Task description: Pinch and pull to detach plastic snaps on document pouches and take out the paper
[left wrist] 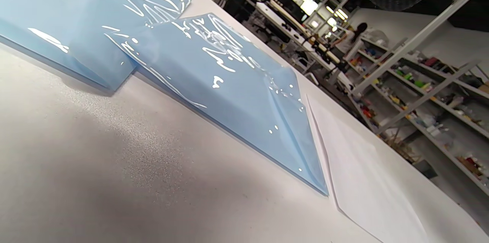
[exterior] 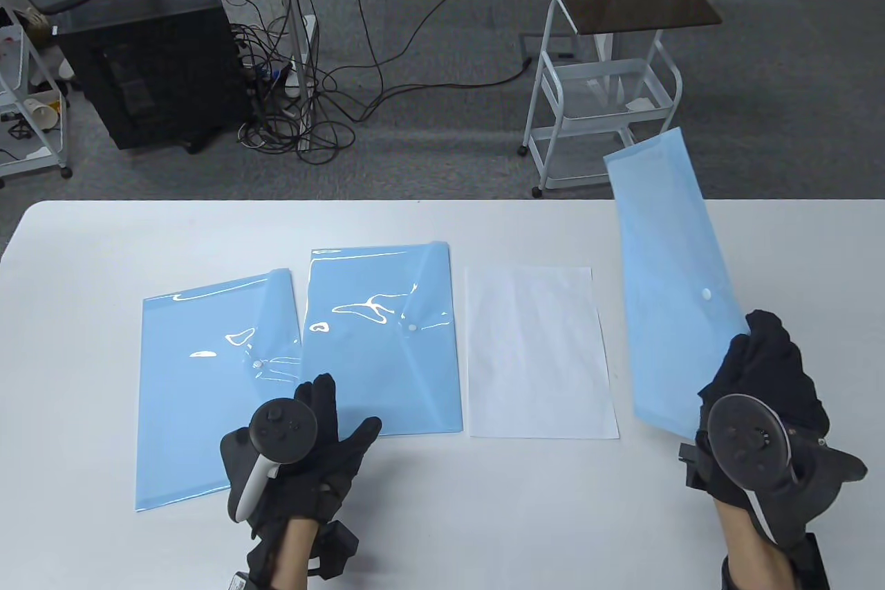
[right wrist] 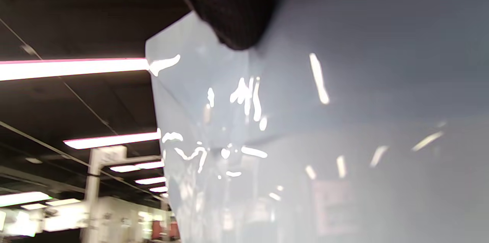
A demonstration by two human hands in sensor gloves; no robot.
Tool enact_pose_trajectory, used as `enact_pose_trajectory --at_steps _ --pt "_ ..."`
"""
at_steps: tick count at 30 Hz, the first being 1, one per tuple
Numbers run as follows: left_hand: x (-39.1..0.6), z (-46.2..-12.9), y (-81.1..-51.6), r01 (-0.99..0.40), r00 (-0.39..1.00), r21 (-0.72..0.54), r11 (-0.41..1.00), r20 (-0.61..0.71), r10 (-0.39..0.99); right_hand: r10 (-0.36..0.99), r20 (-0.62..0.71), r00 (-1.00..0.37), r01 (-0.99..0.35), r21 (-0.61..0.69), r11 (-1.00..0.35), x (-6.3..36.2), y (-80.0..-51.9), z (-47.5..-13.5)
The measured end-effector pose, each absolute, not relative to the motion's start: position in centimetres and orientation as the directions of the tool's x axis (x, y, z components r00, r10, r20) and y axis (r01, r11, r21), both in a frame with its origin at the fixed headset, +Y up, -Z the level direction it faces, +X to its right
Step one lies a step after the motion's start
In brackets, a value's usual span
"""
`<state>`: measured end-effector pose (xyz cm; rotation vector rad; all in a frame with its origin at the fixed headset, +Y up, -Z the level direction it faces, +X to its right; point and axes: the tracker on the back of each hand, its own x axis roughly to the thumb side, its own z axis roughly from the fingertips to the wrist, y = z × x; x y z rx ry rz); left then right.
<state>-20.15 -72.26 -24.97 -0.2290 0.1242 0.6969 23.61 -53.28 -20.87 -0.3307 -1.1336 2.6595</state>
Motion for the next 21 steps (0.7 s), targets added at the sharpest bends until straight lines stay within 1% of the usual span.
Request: enact_pose_trajectory --at_steps 2,3,6,7,11,14,15,18,21 --pt "-20.1 -25.0 -72.3 -0.647 0.762 -0.167 0.744 -0.191 0.619 0.38 -0.016 -0.925 -0.253 -0.719 -0.647 22.8 -53.9 -20.5" --pt "-20.0 -25.0 -72.3 -0.644 0.764 -0.167 0.747 -0.191 0.616 0.433 0.041 -0.901 -0.337 -0.696 -0.635 22.4 -54.5 -20.4" --pt "-20.0 -24.9 -72.3 -0.642 0.765 -0.167 0.748 -0.197 0.613 0.549 0.137 -0.824 -0.508 -0.608 -0.611 21.3 -56.5 -20.9" --pt "-20.1 -24.9 -72.3 -0.642 0.765 -0.165 0.749 -0.201 0.612 0.567 0.151 -0.81 -0.535 -0.587 -0.607 21.0 -57.1 -21.1" --pt "-20.6 -24.9 -72.4 -0.647 0.759 -0.152 0.747 -0.222 0.612 0.642 0.187 -0.744 -0.64 -0.478 -0.602 19.5 -60.9 -22.8" --pt "-20.9 -25.0 -72.6 -0.653 0.754 -0.161 0.74 -0.232 0.615 0.687 0.191 -0.701 -0.696 -0.394 -0.6 19.0 -63.4 -24.0" --pt "-21.0 -25.0 -72.8 -0.658 0.75 -0.169 0.734 -0.236 0.618 0.711 0.193 -0.677 -0.723 -0.355 -0.592 18.7 -64.6 -24.5" --pt "-21.2 -25.1 -73.1 -0.672 0.737 -0.174 0.72 -0.25 0.627 0.756 0.182 -0.628 -0.767 -0.307 -0.563 18.5 -67.2 -25.4" --pt "-21.4 -25.2 -73.3 -0.669 0.738 -0.151 0.728 -0.253 0.626 0.789 0.164 -0.592 -0.799 -0.25 -0.547 18.6 -68.5 -25.9"
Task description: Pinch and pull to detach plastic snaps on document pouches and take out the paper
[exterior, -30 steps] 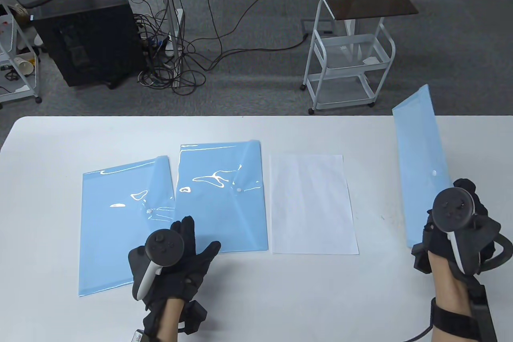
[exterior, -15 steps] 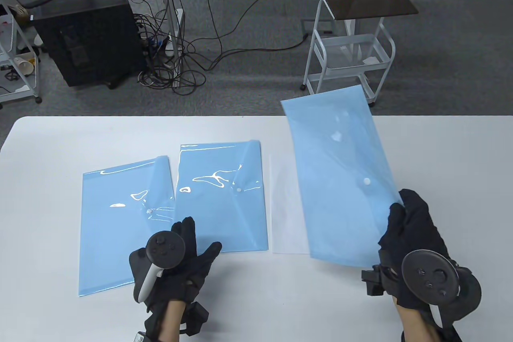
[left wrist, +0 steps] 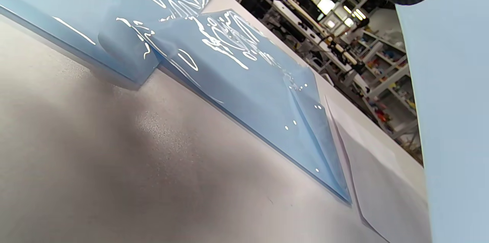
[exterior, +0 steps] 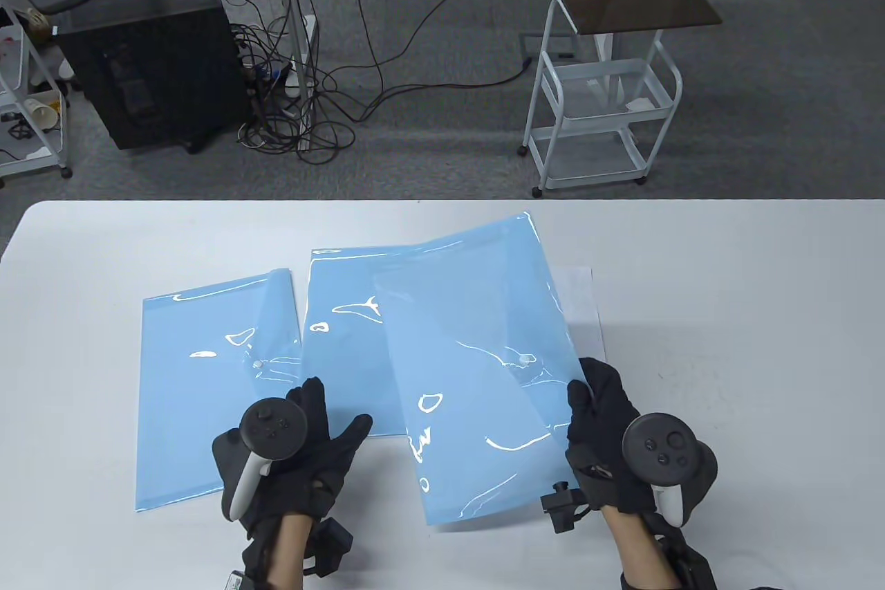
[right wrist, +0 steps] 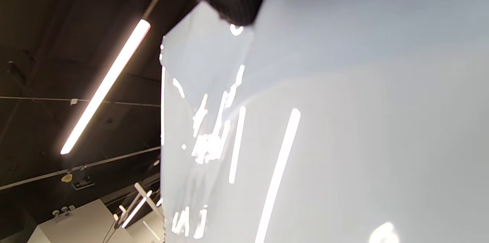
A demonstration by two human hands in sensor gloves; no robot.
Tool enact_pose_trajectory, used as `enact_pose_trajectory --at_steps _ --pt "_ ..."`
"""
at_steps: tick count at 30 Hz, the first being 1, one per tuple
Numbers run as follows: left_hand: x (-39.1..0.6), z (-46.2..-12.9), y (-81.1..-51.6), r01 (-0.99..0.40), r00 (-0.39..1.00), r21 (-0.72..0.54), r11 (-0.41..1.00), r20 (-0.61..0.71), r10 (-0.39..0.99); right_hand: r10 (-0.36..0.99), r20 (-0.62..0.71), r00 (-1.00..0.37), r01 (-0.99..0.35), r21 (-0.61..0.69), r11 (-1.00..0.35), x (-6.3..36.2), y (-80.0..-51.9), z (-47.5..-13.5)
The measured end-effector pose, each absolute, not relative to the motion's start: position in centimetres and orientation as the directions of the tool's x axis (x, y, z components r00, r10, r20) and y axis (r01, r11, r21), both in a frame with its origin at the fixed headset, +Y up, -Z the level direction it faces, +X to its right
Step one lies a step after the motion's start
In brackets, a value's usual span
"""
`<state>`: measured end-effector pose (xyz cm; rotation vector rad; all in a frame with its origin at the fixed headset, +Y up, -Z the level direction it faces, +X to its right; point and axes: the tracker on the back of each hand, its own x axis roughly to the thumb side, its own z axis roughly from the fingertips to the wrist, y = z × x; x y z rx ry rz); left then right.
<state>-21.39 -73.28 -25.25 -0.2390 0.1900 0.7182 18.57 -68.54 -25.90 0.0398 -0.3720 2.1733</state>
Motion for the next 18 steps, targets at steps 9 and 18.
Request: enact_pose_trajectory --at_steps 9,18 --pt "-20.1 -25.2 -74.4 -0.882 0.469 -0.146 0.448 -0.166 0.868 0.872 0.18 -0.455 -0.885 -0.206 -0.418 19.4 -69.9 -25.7" --pt "-16.7 -25.6 -76.4 -0.953 0.024 -0.296 -0.057 -0.262 0.965 0.945 0.167 -0.283 -0.955 -0.139 -0.261 19.9 -71.2 -25.4"
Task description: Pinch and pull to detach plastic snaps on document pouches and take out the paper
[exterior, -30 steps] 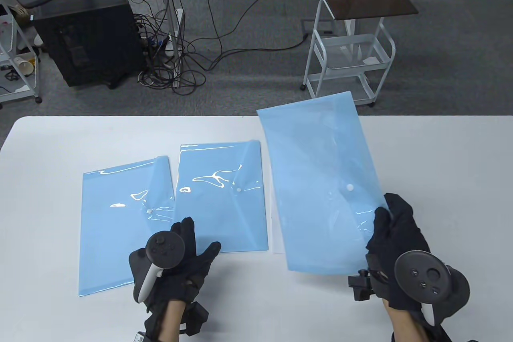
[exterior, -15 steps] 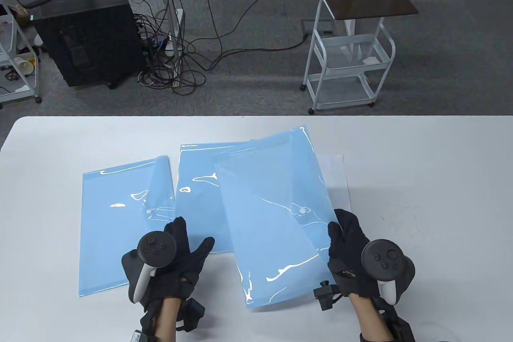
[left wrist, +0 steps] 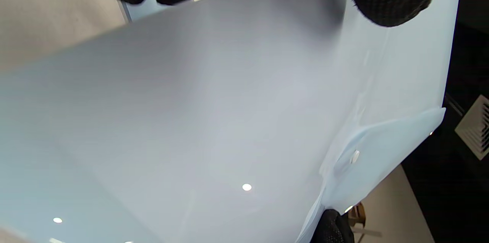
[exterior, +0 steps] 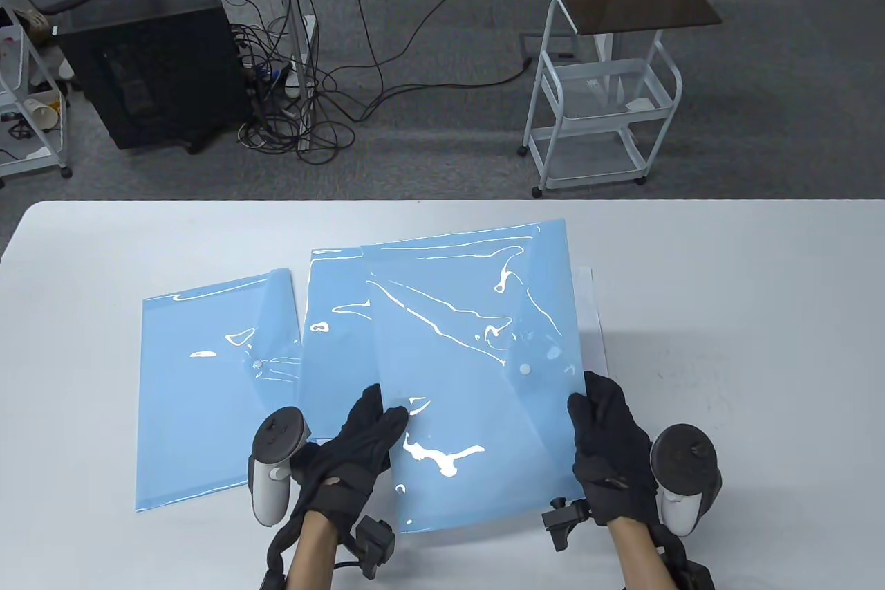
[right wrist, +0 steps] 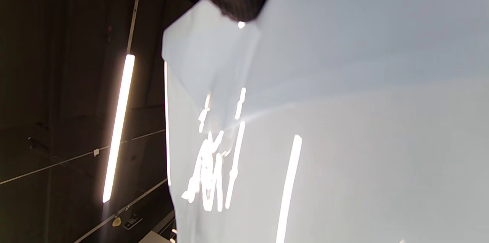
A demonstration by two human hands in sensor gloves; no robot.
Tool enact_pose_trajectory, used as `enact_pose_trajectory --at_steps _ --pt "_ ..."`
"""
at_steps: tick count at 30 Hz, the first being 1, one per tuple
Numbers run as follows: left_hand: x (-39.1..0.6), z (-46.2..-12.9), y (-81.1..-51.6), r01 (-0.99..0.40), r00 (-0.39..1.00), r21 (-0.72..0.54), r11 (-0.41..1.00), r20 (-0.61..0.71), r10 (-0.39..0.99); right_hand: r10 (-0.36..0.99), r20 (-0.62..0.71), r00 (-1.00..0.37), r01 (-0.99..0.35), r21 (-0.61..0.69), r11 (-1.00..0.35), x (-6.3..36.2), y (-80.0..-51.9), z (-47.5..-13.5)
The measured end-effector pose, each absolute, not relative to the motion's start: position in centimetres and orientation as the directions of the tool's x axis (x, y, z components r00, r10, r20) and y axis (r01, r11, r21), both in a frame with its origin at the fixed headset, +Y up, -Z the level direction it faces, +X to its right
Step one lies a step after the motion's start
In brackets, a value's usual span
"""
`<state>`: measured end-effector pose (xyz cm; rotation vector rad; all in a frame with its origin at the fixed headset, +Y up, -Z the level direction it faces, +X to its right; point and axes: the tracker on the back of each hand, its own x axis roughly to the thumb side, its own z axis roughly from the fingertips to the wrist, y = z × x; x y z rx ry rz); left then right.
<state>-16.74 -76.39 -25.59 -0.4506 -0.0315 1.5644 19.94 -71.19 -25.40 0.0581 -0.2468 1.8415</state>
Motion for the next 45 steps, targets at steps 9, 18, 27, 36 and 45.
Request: enact_pose_trajectory --at_steps 9,18,27,36,45 --pt "-16.7 -25.9 -75.6 -0.958 0.125 -0.284 0.048 -0.262 0.957 0.952 0.136 -0.274 -0.96 -0.106 -0.261 19.5 -72.0 -25.8" --pt "-17.4 -25.8 -71.9 -0.962 0.231 -0.187 0.197 -0.18 0.956 0.922 0.146 -0.359 -0.931 -0.122 -0.344 20.2 -72.0 -26.1" --pt "-19.8 -24.8 -72.7 -0.935 0.35 -0.169 0.311 -0.309 0.884 0.811 0.176 -0.557 -0.83 -0.146 -0.538 20.1 -72.1 -26.1" --pt "-21.3 -24.5 -76.4 -0.942 0.332 -0.189 0.277 -0.413 0.848 0.725 0.18 -0.665 -0.744 -0.07 -0.664 19.2 -72.8 -26.0" --pt "-20.6 -24.5 -77.7 -0.923 0.384 -0.226 0.313 -0.45 0.807 0.686 0.178 -0.706 -0.702 -0.043 -0.711 18.5 -73.2 -26.0"
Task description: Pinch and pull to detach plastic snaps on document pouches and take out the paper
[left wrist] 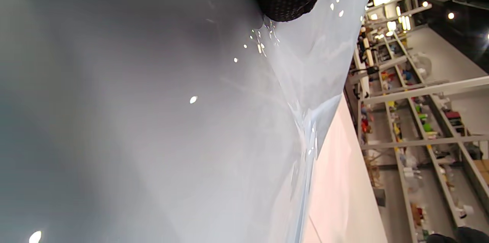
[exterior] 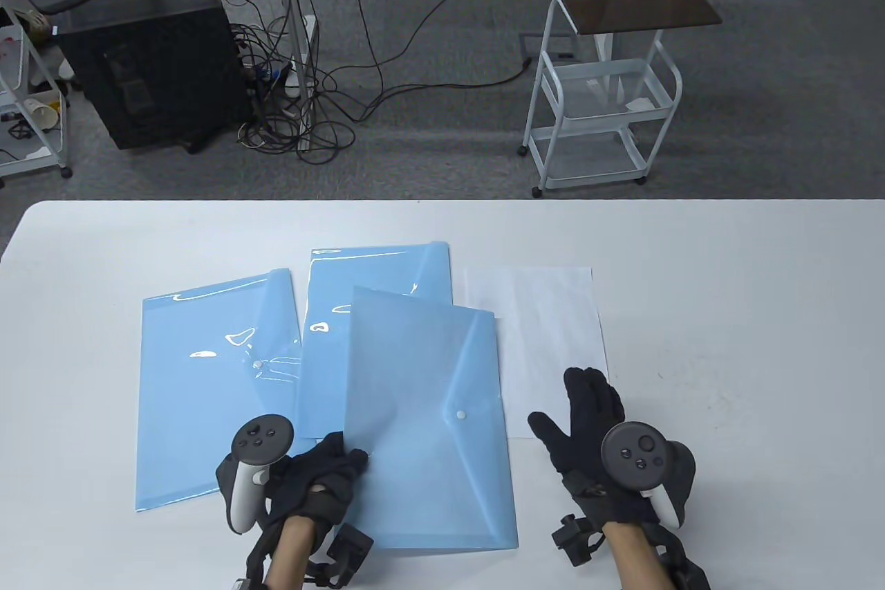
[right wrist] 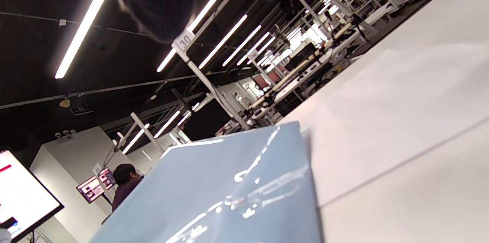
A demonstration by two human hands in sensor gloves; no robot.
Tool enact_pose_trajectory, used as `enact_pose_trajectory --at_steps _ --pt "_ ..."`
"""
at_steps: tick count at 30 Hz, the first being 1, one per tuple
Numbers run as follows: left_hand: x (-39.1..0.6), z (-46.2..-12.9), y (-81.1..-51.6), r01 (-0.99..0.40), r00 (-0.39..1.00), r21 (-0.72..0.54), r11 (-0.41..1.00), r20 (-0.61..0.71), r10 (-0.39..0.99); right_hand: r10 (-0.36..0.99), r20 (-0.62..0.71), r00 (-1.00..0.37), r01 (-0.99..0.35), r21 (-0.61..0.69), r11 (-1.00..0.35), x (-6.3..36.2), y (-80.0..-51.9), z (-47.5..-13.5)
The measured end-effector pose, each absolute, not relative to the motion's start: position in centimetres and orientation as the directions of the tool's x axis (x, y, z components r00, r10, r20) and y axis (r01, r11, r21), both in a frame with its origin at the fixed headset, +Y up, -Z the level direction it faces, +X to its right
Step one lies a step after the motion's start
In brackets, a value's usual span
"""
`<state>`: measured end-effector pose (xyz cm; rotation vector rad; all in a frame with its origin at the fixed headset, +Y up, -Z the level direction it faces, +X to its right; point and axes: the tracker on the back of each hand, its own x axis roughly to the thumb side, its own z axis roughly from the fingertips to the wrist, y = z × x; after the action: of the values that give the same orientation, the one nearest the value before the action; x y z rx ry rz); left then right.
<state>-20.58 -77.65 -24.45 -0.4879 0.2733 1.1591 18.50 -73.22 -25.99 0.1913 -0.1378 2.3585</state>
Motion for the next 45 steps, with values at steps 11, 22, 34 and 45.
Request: enact_pose_trajectory --at_steps 11,22,34,45 --pt "-20.6 -24.6 -78.5 -0.882 0.471 -0.255 0.395 -0.486 0.736 0.511 0.24 -0.825 -0.509 0.076 -0.857 14.5 -72.7 -26.2" --pt "-20.6 -24.6 -78.4 -0.87 0.493 -0.276 0.409 -0.49 0.719 0.188 0.314 -0.93 -0.111 0.248 -0.962 7.8 -74.6 -28.4" --pt "-20.2 -24.9 -78.3 -0.84 0.542 -0.292 0.457 -0.479 0.691 0.007 0.398 -0.917 0.146 0.353 -0.924 3.0 -77.0 -30.1" --pt "-20.1 -24.9 -78.3 -0.82 0.571 -0.299 0.488 -0.469 0.673 -0.01 0.389 -0.921 0.179 0.399 -0.899 1.0 -77.7 -30.8"
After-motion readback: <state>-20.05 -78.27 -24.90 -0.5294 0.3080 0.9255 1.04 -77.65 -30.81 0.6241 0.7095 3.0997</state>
